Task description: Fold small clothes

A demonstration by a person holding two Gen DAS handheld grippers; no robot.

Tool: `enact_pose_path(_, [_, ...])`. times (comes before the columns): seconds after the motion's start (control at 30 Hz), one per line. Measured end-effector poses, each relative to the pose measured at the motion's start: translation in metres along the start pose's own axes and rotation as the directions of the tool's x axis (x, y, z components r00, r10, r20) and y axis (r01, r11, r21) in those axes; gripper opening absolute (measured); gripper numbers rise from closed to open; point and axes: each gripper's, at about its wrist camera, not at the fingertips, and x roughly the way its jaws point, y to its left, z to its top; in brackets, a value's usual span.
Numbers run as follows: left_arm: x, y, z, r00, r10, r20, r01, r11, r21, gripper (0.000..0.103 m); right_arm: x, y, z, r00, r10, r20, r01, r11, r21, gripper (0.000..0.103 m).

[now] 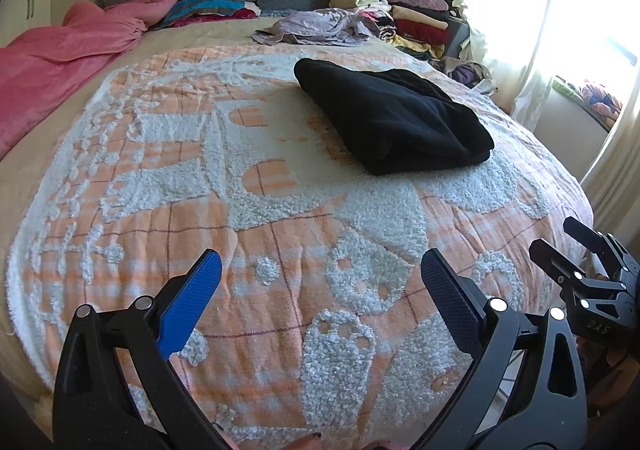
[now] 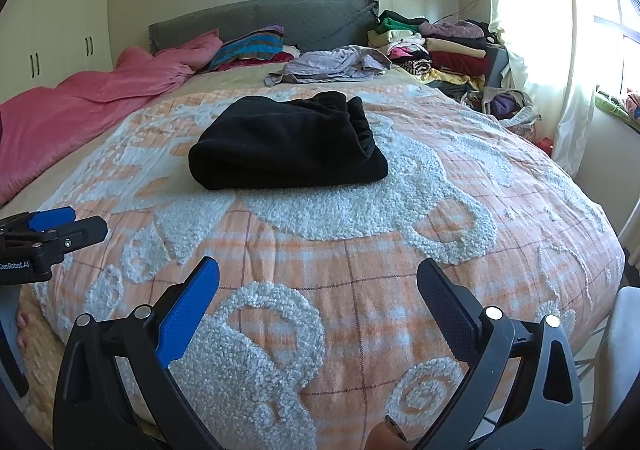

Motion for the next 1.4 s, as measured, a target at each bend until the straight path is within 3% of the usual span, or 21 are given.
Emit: enact_pose_path(1.4, [0.0016,0.0014,-0.0001,0.999,0.046,-0.018,-0.046,0.999,0.000,0.093,0.0017,0.0044,-0.0015,1.000,0.023,-0.020,-0.023,0.999,0.024,0.098])
